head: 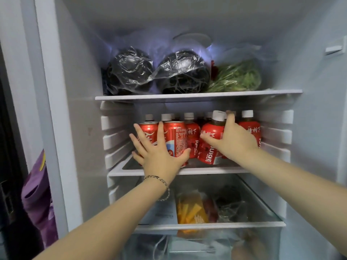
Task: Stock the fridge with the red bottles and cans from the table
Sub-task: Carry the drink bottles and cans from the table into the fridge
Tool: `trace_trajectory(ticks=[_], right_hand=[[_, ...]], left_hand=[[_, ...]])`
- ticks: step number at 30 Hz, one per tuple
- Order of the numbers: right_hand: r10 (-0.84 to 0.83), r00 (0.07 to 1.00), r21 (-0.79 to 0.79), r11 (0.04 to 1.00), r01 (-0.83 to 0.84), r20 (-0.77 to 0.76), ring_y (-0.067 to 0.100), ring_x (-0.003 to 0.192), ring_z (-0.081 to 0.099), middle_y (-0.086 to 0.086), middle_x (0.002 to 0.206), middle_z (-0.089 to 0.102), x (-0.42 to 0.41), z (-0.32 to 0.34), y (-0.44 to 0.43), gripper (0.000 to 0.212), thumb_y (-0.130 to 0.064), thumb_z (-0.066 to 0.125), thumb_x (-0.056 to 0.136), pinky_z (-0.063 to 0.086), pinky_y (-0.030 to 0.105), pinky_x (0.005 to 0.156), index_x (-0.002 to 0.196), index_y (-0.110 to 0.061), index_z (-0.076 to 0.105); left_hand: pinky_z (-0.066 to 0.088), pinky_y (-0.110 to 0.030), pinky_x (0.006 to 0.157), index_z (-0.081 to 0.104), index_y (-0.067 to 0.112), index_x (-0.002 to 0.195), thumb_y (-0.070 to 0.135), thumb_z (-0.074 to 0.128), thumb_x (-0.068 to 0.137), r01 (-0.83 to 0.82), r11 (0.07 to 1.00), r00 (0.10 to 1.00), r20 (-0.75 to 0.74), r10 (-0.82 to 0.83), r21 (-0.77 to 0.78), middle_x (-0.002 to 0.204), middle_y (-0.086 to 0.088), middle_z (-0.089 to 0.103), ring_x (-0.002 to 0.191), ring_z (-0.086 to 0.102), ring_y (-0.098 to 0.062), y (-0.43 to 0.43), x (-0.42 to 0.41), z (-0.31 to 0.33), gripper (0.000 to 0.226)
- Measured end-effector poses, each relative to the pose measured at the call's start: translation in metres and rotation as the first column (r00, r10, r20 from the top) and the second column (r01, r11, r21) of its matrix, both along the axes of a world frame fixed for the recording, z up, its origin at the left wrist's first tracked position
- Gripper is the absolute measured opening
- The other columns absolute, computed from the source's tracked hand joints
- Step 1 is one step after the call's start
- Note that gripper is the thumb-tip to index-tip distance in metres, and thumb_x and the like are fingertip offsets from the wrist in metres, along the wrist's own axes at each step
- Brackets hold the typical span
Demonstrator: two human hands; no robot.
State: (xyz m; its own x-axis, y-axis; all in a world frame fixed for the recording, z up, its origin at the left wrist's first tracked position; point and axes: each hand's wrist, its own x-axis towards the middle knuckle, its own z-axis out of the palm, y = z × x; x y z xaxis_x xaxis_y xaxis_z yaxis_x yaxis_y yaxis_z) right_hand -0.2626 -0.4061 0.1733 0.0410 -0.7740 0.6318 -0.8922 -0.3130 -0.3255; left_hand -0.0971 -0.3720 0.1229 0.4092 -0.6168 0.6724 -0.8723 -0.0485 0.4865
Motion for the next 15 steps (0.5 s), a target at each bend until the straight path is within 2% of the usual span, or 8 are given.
trace_trajectory(ticks=[2, 4, 6, 8, 10, 13, 15], right_hand=[[0.101, 0.995, 0.056, 0.993, -0.101, 0.010, 0.030, 0.106, 0.060, 0.010, 0.123, 0.057, 0.010, -0.006, -0.004, 0.091, -0.067, 0.055, 0.077, 0.052, 0.038, 0.079, 0.141, -0.009, 0.025], [0.188, 0.982, 0.121, 0.974, -0.190, 0.030, 0.033, 0.116, 0.055, 0.015, 0.136, 0.047, 0.022, -0.014, -0.007, 0.090, -0.062, 0.054, 0.082, 0.048, 0.041, 0.091, 0.146, -0.011, 0.016], [0.214, 0.976, 0.168, 0.962, -0.217, 0.037, 0.035, 0.121, 0.051, 0.018, 0.144, 0.036, 0.032, -0.017, -0.009, 0.091, -0.060, 0.051, 0.085, 0.045, 0.041, 0.094, 0.149, -0.013, 0.005], [0.207, 0.978, 0.202, 0.957, -0.209, 0.030, 0.036, 0.122, 0.049, 0.020, 0.147, 0.028, 0.039, -0.015, -0.015, 0.092, -0.057, 0.050, 0.086, 0.044, 0.040, 0.093, 0.149, -0.011, 0.003], [0.215, 0.976, 0.228, 0.949, -0.218, 0.037, 0.038, 0.125, 0.046, 0.021, 0.148, 0.024, 0.045, -0.012, -0.022, 0.092, -0.054, 0.051, 0.087, 0.043, 0.040, 0.096, 0.148, -0.006, 0.001], [0.301, 0.942, 0.273, 0.903, -0.332, 0.149, 0.039, 0.133, 0.033, 0.023, 0.150, 0.019, 0.053, -0.016, -0.033, 0.088, -0.046, 0.051, 0.091, 0.033, 0.045, 0.106, 0.148, -0.003, 0.000], [0.266, 0.953, 0.346, 0.888, -0.302, 0.148, 0.038, 0.130, 0.039, 0.023, 0.148, 0.024, 0.059, -0.019, -0.041, 0.091, -0.044, 0.051, 0.092, 0.035, 0.043, 0.104, 0.148, -0.003, -0.007]], left_hand=[[0.002, -0.059, 0.111, -0.009, 0.042, 0.145, 0.071, 0.056, 0.070, -0.006, 1.000, 1.000, 0.024, 0.006, 0.003, 0.147, -0.009, -0.036, 0.138, -0.026, -0.037, 0.000, -0.001, -0.001, 0.103], [0.002, -0.060, 0.111, -0.015, 0.041, 0.144, 0.071, 0.052, 0.073, -0.029, 1.000, 0.998, 0.056, 0.029, 0.002, 0.147, -0.011, -0.036, 0.137, -0.027, -0.038, -0.001, 0.000, -0.004, 0.102], [0.002, -0.060, 0.110, -0.024, 0.039, 0.141, 0.073, 0.046, 0.075, -0.074, 0.997, 0.994, 0.085, 0.071, 0.032, 0.145, -0.013, -0.039, 0.136, -0.028, -0.040, -0.002, 0.000, -0.006, 0.102], [0.002, -0.062, 0.110, -0.033, 0.037, 0.135, 0.074, 0.041, 0.077, -0.119, 0.991, 0.988, 0.102, 0.112, 0.064, 0.142, -0.014, -0.042, 0.135, -0.029, -0.042, -0.005, 0.000, -0.005, 0.101], [0.003, -0.063, 0.109, -0.033, 0.035, 0.137, 0.074, 0.038, 0.078, -0.150, 0.984, 0.984, 0.108, 0.139, 0.095, 0.140, -0.014, -0.045, 0.134, -0.030, -0.043, -0.009, 0.000, -0.003, 0.101], [0.006, -0.064, 0.108, -0.028, 0.032, 0.142, 0.073, 0.034, 0.080, -0.194, 0.967, 0.979, 0.099, 0.179, 0.163, 0.139, -0.014, -0.047, 0.134, -0.030, -0.043, -0.016, 0.002, -0.001, 0.096], [0.007, -0.063, 0.109, -0.025, 0.030, 0.143, 0.070, 0.034, 0.083, -0.214, 0.956, 0.976, 0.093, 0.199, 0.198, 0.141, -0.014, -0.045, 0.134, -0.029, -0.044, -0.019, 0.004, 0.000, 0.093]])
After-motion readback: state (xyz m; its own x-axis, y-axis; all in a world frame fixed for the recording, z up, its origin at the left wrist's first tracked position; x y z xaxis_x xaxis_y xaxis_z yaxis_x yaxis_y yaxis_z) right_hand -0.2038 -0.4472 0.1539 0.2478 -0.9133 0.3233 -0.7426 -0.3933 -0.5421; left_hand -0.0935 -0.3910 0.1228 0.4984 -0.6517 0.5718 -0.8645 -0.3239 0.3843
